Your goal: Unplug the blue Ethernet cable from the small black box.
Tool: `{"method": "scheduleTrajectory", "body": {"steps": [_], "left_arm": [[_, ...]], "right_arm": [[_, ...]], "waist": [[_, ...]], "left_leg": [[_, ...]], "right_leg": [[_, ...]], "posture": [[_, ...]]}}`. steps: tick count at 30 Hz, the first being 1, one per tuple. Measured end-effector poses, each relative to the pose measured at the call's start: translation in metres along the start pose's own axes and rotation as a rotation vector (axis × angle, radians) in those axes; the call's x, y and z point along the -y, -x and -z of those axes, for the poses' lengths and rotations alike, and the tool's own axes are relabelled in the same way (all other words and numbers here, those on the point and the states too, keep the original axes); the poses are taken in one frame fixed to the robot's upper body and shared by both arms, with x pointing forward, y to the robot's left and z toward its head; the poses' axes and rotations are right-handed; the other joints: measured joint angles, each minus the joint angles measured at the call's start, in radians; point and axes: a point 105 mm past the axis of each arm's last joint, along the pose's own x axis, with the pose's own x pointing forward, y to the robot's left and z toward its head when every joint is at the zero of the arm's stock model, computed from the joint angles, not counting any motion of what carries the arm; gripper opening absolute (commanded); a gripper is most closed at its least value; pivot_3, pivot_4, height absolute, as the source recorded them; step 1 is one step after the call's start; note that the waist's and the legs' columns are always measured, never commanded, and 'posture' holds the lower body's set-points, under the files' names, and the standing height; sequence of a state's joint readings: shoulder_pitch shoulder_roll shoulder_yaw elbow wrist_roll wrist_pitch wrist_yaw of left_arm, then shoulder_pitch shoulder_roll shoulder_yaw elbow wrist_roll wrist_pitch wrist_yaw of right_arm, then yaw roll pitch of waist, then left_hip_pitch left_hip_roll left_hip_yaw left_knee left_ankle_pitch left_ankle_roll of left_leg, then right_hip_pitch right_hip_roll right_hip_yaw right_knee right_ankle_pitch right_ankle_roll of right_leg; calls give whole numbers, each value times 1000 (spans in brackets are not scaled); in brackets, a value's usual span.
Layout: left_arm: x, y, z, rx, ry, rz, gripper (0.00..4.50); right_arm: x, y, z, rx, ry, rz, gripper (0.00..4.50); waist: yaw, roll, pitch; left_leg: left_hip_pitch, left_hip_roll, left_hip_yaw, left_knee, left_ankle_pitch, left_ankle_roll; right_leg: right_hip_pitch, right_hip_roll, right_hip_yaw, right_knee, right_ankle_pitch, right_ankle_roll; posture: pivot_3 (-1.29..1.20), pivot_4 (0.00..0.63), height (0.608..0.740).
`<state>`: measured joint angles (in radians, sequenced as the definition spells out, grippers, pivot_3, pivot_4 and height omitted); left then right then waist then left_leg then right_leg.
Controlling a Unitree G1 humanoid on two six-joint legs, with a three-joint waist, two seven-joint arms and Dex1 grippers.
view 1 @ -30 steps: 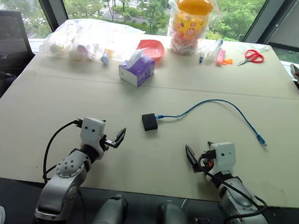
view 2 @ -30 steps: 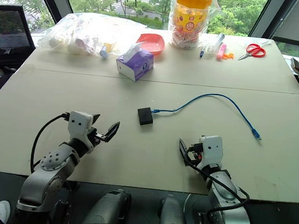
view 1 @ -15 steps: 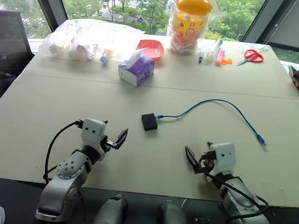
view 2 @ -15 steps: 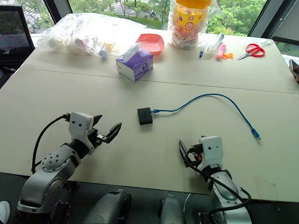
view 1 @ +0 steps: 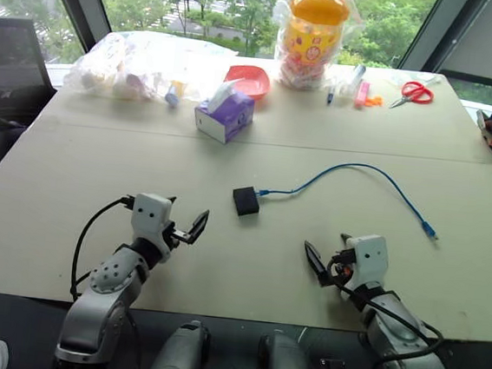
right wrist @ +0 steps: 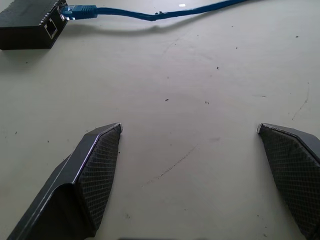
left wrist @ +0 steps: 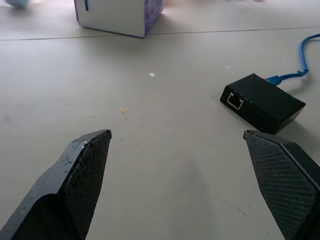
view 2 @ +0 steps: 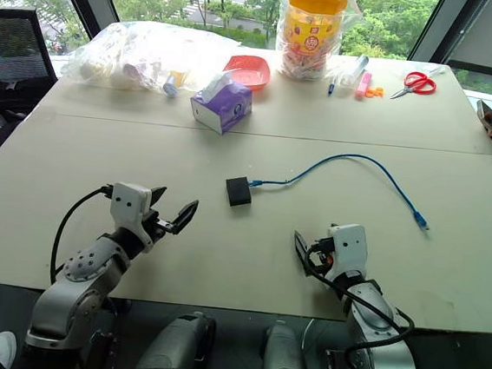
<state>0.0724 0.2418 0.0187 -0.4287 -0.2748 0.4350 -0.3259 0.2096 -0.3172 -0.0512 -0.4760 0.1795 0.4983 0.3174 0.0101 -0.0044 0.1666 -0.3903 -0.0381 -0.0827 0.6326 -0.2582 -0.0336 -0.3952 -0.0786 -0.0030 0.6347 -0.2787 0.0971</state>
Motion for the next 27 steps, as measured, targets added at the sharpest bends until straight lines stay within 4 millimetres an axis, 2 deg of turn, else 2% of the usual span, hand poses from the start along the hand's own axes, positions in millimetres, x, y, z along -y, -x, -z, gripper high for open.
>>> {"method": "scheduleTrajectory", "body": {"steps": [3,10,13,15,19,23,27], "left_arm": [[-3,-7,-7,-7,6,73,4422],[-2,2,1,-136,42,283,4422],[-11,5,1,-192,27,359,4422],[-18,3,-5,-198,10,384,4422],[-24,-1,-13,-202,-8,435,4422],[-29,-7,-27,-182,-55,484,4422],[-28,-6,-30,-186,-94,531,4422]], "right_arm": [[4,-10,-14,-42,67,-83,4500],[1,-24,-83,-42,229,-301,4500],[-7,-34,-112,-55,355,-406,4500],[-10,-41,-124,-85,439,-459,4500],[-18,-60,-115,-221,522,-587,4500],[-15,-84,-114,-359,644,-661,4500],[-27,-120,-119,-406,691,-705,4500]], "waist": [[-4,0,0],[-8,0,0],[-14,1,1],[-17,1,1],[-24,0,1],[-29,0,2],[-38,-1,2]], "left_leg": [[1,0,1,2,0,0],[0,1,0,3,0,0],[0,1,0,3,1,0],[0,1,-1,3,0,0],[-1,-1,1,2,0,1],[-1,0,2,0,0,1],[-2,0,2,-2,1,-1]], "right_leg": [[0,1,0,1,1,-3],[0,1,0,1,3,-1],[0,1,0,2,2,-1],[1,1,-1,1,1,-3],[-1,-1,0,0,3,0],[-3,-1,0,1,5,3],[-6,0,0,3,5,3]], "posture": [[0,150,740],[0,150,740],[0,150,740],[0,150,740],[0,150,740],[0,150,740],[0,150,740]]}}
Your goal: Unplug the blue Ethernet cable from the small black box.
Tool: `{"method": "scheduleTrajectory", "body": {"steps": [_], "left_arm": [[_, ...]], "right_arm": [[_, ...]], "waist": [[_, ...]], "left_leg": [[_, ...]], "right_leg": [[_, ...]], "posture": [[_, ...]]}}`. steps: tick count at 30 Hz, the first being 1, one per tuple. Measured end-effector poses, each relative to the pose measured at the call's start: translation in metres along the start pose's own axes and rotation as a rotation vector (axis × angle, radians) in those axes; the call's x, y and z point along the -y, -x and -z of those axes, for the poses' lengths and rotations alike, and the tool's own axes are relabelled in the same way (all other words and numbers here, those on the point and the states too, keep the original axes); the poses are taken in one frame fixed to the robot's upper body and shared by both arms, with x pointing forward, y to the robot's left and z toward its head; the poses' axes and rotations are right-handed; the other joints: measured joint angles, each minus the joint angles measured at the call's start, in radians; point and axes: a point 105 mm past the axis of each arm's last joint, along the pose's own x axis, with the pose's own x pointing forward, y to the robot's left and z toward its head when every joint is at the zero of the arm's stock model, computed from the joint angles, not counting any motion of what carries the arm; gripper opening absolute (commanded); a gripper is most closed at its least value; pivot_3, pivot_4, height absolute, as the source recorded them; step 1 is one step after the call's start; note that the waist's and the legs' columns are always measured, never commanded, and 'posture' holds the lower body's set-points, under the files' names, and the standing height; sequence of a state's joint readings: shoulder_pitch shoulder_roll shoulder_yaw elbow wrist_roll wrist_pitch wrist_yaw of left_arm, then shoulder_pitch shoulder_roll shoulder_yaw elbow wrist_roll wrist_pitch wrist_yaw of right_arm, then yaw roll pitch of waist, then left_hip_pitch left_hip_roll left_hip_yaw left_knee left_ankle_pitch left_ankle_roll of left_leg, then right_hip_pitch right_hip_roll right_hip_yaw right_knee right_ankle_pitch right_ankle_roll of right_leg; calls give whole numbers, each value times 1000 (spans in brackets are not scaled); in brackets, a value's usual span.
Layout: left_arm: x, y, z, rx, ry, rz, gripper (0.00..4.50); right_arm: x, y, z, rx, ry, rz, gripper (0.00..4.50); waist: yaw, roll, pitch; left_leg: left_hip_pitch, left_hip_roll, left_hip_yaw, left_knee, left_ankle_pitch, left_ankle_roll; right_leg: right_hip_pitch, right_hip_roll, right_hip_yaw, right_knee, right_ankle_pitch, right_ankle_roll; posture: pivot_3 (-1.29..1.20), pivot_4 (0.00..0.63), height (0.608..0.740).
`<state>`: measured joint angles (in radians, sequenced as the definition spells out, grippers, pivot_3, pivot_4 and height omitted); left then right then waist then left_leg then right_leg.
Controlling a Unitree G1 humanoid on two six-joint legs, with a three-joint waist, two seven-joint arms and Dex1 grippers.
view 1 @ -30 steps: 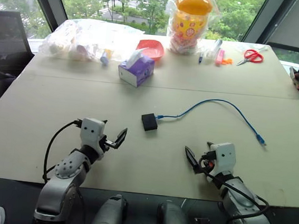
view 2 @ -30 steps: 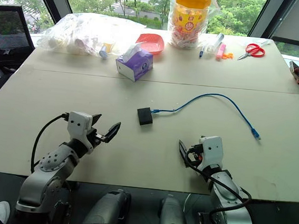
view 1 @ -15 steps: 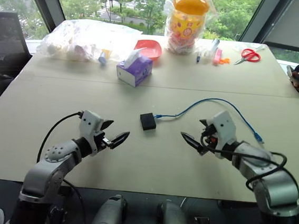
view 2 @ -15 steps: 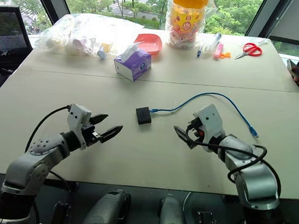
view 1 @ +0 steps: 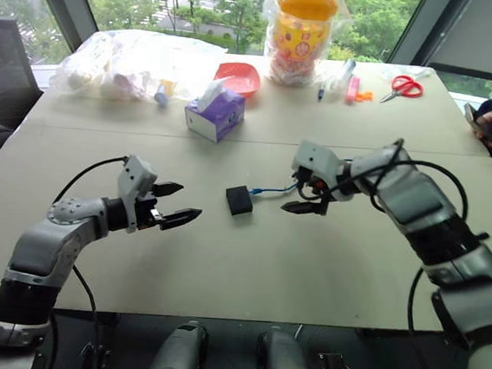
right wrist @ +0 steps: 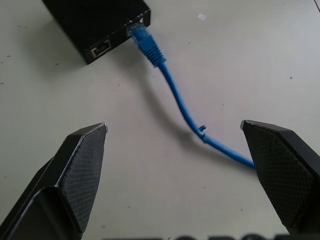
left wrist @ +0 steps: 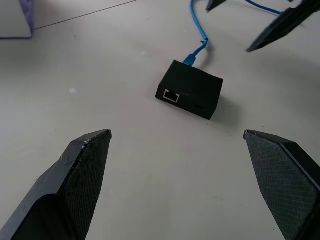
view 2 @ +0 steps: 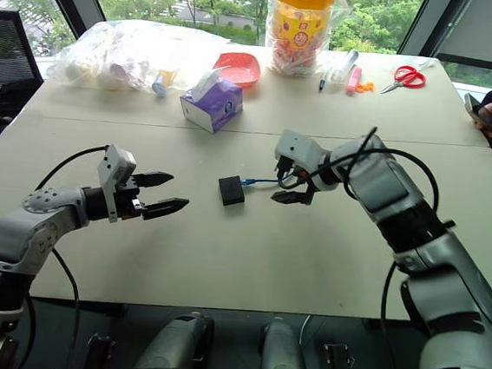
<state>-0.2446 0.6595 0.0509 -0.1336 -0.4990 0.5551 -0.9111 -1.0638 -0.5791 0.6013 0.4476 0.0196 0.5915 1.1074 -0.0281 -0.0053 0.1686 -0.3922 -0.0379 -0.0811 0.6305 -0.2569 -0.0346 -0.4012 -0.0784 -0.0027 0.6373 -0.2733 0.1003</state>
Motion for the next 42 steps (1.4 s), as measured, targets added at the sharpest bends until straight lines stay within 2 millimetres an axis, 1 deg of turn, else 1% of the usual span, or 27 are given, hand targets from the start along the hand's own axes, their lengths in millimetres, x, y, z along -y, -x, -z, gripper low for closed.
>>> {"method": "scheduleTrajectory", "body": {"steps": [2,6,11,13,15,16,17,21,24,26,27,29,31,32,34,36,38,40,42], "left_arm": [[1,2,-1,-10,-18,10,4422],[1,3,-1,-11,-25,12,4422],[-1,8,-6,-5,-45,-14,4422],[-3,11,-6,-1,-44,-33,4500],[-4,13,-5,-2,-39,-44,4500],[-4,14,-3,-4,-36,-47,4500],[-5,14,-3,-4,-35,-48,4500],[-6,15,-4,-1,-36,-57,4500],[-8,15,-3,-2,-25,-57,4500],[-10,14,-7,8,-11,-50,4500],[-10,13,-11,14,-7,-44,4500],[-9,9,-22,37,5,-13,4500],[-5,1,-32,47,15,43,4500],[0,-5,-37,56,25,86,4500],[6,-14,-44,57,69,157,4500],[9,-20,-51,59,111,201,4500],[14,-27,-62,67,139,262,4500],[17,-29,-70,70,158,304,4500],[17,-33,-75,76,171,321,4500]], "right_arm": [[3,-12,-3,-25,15,-46,4500],[7,-25,-4,-61,10,-86,4500],[9,-35,-10,-87,23,-106,4500],[8,-37,-11,-88,17,-116,3945],[6,-39,-14,-89,26,-130,3200],[4,-42,-17,-88,35,-139,2722],[2,-44,-21,-86,49,-147,2085],[-6,-50,-30,-78,84,-182,95],[-8,-52,-33,-78,107,-181,32],[-6,-53,-35,-79,153,-152,32],[-3,-53,-35,-76,177,-125,32],[8,-49,-36,-55,280,-9,32],[24,-35,-36,-15,396,157,32],[33,-22,-35,14,475,268,32],[39,2,-34,75,577,437,32],[34,13,-40,138,630,526,32],[24,23,-46,202,682,593,32],[11,29,-53,258,728,629,32],[1,37,-56,286,749,651,32]], "waist": [[0,0,0],[8,0,0],[5,0,0],[2,0,0],[-5,0,0],[-10,0,0],[-14,0,0],[-19,0,0],[-18,0,0],[-17,0,0],[-16,0,0],[-10,0,0],[-2,0,1],[8,0,1],[13,-1,1],[5,-1,1],[2,-1,1],[-10,-1,1],[-16,-1,1]], "left_leg": [[-2,-1,0,0,0,-1],[-3,-2,0,1,1,-2],[-1,-1,0,0,2,-3],[-1,-1,0,0,2,-4],[0,-1,0,0,2,-5],[0,-1,0,0,3,-5],[0,-1,-1,1,3,-5],[1,-1,0,0,3,-5],[1,-1,0,0,3,-5],[0,-1,0,1,3,-5],[0,-1,0,1,3,-5],[-1,-2,-2,2,3,-6],[-1,-3,-2,2,3,-6],[-2,-3,-2,2,3,-6],[-3,-3,-2,2,3,-6],[-3,-3,0,1,3,-6],[-3,-2,0,1,3,-5],[-2,-2,0,2,3,-6],[-2,-2,0,2,3,-6]], "right_leg": [[-4,-1,0,5,0,0],[-7,-2,1,8,0,0],[-7,-2,1,10,0,0],[-7,-1,1,11,0,0],[-7,-1,1,12,0,-1],[-7,-1,1,13,0,-1],[-7,-1,1,13,0,-1],[-7,0,2,14,0,-1],[-8,0,2,15,0,-1],[-7,-1,2,15,0,-1],[-7,-1,2,15,0,-1],[-8,-1,2,15,0,-1],[-8,-2,2,15,0,-1],[-8,-2,2,14,0,-1],[-8,-2,1,14,0,-1],[-9,0,2,14,0,-1],[-9,1,2,14,0,-1],[-9,1,2,14,0,-1],[-8,1,2,15,0,-1]], "posture": [[0,150,740],[0,150,740],[0,150,740],[0,150,740],[0,150,740],[0,150,740],[0,150,740],[0,150,740],[0,150,740],[0,150,740],[0,150,740],[0,150,740],[0,150,740],[0,150,740],[0,150,740],[0,150,740],[0,150,740],[0,150,740],[0,150,740]]}}
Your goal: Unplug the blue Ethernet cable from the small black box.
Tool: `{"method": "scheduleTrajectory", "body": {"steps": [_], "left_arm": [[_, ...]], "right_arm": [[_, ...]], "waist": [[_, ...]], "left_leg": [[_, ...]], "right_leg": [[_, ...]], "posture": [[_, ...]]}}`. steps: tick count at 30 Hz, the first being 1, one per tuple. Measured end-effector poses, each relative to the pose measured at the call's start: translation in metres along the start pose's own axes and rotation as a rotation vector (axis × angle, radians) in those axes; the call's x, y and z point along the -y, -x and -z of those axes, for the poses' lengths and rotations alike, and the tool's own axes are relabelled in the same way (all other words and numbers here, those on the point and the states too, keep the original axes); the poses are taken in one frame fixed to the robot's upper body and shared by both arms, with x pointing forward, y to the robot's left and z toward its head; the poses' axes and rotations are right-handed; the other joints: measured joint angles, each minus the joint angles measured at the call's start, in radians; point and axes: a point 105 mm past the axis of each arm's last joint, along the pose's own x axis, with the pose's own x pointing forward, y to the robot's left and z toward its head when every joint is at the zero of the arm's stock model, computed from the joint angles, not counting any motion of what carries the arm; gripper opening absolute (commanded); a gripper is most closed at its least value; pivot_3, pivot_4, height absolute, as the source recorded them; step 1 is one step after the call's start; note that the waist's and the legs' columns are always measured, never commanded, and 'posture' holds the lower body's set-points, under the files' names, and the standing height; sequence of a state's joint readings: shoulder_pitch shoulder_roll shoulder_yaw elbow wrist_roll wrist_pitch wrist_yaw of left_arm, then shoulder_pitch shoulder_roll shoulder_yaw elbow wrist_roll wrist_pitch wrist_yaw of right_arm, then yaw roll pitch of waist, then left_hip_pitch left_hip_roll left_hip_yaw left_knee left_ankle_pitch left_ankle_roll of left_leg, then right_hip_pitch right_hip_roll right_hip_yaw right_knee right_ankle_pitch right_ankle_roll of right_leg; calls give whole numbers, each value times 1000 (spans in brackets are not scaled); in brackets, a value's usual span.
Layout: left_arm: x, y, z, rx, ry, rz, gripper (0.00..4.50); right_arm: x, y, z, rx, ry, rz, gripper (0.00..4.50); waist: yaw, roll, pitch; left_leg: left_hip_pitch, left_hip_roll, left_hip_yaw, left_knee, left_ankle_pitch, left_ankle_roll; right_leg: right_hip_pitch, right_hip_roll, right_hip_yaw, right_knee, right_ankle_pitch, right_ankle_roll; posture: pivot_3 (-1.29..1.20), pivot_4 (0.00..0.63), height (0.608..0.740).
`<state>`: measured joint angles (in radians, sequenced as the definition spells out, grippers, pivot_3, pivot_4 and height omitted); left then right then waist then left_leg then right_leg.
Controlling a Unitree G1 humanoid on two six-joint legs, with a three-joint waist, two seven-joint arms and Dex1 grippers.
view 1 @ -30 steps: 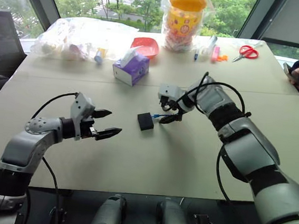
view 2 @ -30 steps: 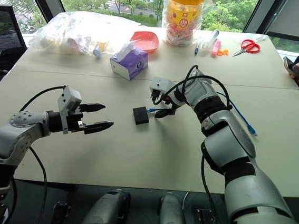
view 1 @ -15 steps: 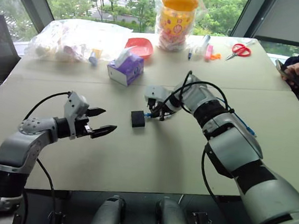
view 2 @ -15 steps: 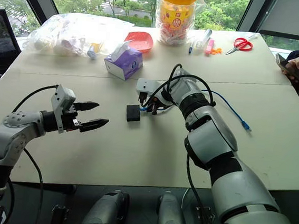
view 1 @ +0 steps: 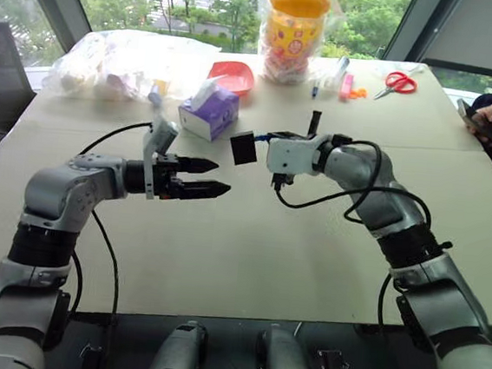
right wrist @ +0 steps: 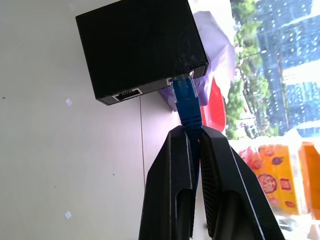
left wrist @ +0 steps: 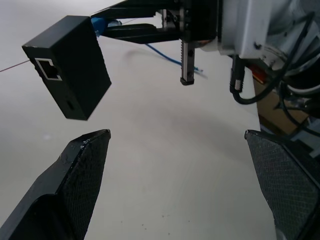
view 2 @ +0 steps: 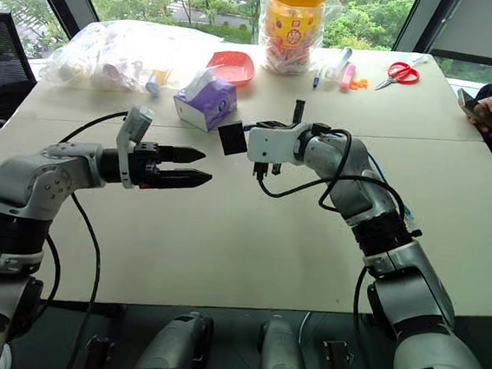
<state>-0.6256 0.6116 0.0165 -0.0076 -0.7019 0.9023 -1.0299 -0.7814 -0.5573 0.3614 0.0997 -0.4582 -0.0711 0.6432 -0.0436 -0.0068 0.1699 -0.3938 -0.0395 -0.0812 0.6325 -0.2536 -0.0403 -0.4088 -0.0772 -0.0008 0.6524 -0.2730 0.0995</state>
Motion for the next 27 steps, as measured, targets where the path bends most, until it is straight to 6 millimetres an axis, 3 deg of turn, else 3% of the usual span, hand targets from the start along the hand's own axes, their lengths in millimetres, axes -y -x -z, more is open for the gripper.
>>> {"method": "scheduleTrajectory", "body": {"steps": [4,7,14,17,23,24,27], "left_arm": [[-5,-8,-17,27,1,28,4500],[-4,-13,-16,18,-2,54,4500],[-4,-18,-17,29,16,79,4500],[-2,-22,-18,40,25,99,3624],[1,-27,-24,74,28,119,792],[2,-27,-24,79,38,125,479],[2,-27,-23,78,45,126,515]], "right_arm": [[4,23,-17,30,34,56,32],[13,32,-23,28,45,85,32],[14,40,-33,49,7,84,32],[11,43,-37,59,-6,61,0],[7,46,-44,81,-29,17,0],[8,46,-43,78,-33,17,0],[7,46,-43,77,-43,9,0]], "waist": [[3,-1,0],[1,-1,1],[4,-1,1],[6,-2,1],[5,-2,1],[5,-2,1],[5,-2,1]], "left_leg": [[0,0,0,2,0,0],[2,0,0,3,0,0],[1,0,-1,3,0,0],[1,1,-1,3,0,0],[1,1,-1,3,0,0],[1,1,-1,3,0,0],[1,1,-1,3,0,0]], "right_leg": [[1,0,0,1,0,0],[3,0,0,1,0,0],[3,0,0,1,0,0],[3,0,0,1,0,0],[3,0,0,1,0,0],[3,0,0,1,0,0],[3,0,0,1,0,0]], "posture": [[0,150,740],[0,150,740],[0,150,740],[0,150,740],[0,150,740],[0,150,740],[0,150,740]]}}
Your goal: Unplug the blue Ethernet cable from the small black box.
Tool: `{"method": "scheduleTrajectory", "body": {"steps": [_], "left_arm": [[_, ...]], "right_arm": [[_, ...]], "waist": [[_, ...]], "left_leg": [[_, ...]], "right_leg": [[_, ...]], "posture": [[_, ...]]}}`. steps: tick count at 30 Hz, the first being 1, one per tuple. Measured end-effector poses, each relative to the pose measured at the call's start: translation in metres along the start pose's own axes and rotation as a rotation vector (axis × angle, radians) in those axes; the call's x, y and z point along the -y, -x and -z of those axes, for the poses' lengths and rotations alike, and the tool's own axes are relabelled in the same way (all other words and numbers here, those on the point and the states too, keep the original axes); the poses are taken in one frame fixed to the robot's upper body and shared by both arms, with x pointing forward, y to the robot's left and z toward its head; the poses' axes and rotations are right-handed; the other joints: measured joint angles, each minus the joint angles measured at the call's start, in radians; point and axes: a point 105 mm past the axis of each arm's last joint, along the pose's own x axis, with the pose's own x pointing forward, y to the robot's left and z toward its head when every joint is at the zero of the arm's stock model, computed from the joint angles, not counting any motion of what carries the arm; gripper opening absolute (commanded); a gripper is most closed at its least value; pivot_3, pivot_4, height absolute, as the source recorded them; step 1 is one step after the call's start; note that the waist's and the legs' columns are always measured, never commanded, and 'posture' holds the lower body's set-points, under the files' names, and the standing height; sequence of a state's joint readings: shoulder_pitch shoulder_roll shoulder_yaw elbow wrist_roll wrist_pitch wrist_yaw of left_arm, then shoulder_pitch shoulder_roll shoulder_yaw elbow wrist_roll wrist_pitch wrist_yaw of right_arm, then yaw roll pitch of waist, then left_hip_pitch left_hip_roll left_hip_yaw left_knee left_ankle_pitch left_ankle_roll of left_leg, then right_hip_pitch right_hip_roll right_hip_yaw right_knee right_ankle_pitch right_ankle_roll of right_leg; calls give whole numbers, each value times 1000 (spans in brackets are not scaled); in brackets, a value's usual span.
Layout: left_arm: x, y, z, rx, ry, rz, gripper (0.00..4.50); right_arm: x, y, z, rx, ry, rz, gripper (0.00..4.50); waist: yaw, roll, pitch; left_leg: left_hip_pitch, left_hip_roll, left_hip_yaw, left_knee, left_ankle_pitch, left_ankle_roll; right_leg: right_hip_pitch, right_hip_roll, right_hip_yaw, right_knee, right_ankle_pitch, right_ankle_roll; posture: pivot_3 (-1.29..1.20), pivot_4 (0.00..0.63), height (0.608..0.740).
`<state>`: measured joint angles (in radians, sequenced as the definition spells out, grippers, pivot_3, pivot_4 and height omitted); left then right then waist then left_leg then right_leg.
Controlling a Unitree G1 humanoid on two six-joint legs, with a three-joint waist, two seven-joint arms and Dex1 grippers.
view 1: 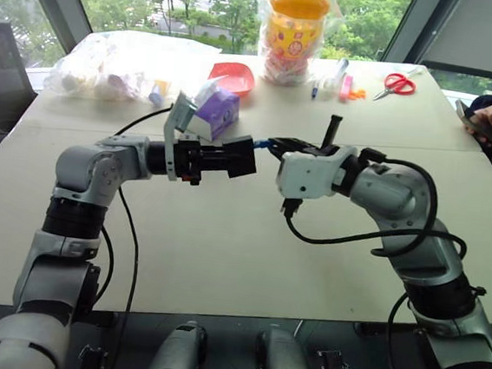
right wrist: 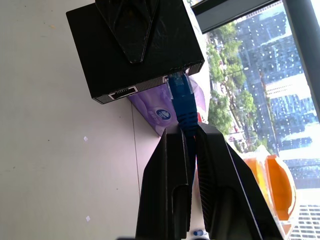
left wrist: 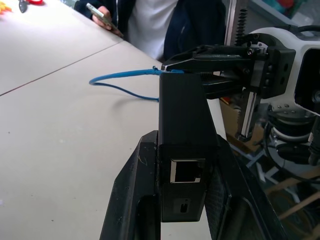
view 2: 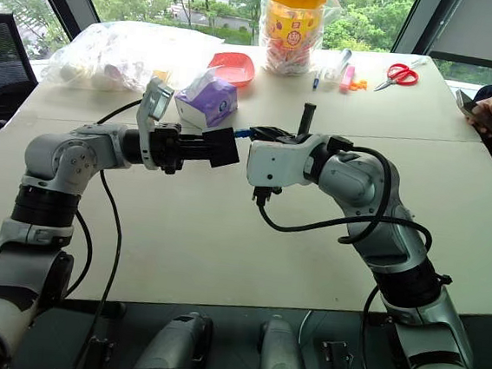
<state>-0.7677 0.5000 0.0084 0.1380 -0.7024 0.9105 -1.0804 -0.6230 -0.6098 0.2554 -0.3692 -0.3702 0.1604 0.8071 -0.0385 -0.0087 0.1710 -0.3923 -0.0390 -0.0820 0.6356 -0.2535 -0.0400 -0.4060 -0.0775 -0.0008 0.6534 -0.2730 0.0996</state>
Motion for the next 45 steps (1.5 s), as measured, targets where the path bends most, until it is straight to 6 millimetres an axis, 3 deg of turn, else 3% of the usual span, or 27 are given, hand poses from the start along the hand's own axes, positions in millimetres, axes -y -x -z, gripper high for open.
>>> {"method": "scheduleTrajectory", "body": {"steps": [4,7,10,14,20,27,30,32,45], "left_arm": [[1,-1,3,-14,6,6,515],[1,1,4,-31,4,6,515],[2,7,5,-50,-3,15,515],[9,14,6,-81,-25,49,515],[15,16,4,-93,-45,81,515],[22,16,1,-102,-71,108,515],[24,15,1,-107,-75,114,515],[24,15,1,-109,-76,113,515],[29,19,10,-129,-78,117,515]], "right_arm": [[-2,2,0,-3,-61,-34,0],[-1,1,1,4,-167,-67,1179],[9,4,1,20,-304,-92,2642],[14,13,2,47,-607,-238,4470],[14,21,-12,137,-890,-450,4470],[13,0,-22,121,-1187,-581,4470],[13,-5,-19,91,-1221,-581,3713],[10,-6,-17,78,-1235,-588,2820],[8,1,-19,62,-1264,-647,2820]], "waist": [[0,0,0],[-2,0,0],[-3,0,0],[1,0,0],[4,0,0],[-3,0,1],[-1,0,1],[2,0,1],[-2,0,1]], "left_leg": [[0,0,0,0,0,0],[0,0,0,0,0,0],[0,0,0,0,0,0],[0,0,-1,0,0,0],[0,0,0,0,0,1],[0,0,0,0,0,1],[-1,0,0,-1,0,1],[-1,0,0,-1,-1,1],[-1,0,0,-1,-1,1]], "right_leg": [[0,0,0,0,0,0],[0,0,0,0,0,0],[0,0,0,0,0,0],[0,0,0,0,0,0],[0,-1,0,-1,0,0],[-1,-1,0,0,0,0],[-1,-1,0,0,0,0],[-1,-2,0,-1,0,0],[-2,-1,0,-1,0,0]], "posture": [[0,150,740],[0,150,740],[0,150,740],[0,150,740],[0,150,740],[0,150,740],[0,150,740],[0,150,740],[0,150,740]]}}
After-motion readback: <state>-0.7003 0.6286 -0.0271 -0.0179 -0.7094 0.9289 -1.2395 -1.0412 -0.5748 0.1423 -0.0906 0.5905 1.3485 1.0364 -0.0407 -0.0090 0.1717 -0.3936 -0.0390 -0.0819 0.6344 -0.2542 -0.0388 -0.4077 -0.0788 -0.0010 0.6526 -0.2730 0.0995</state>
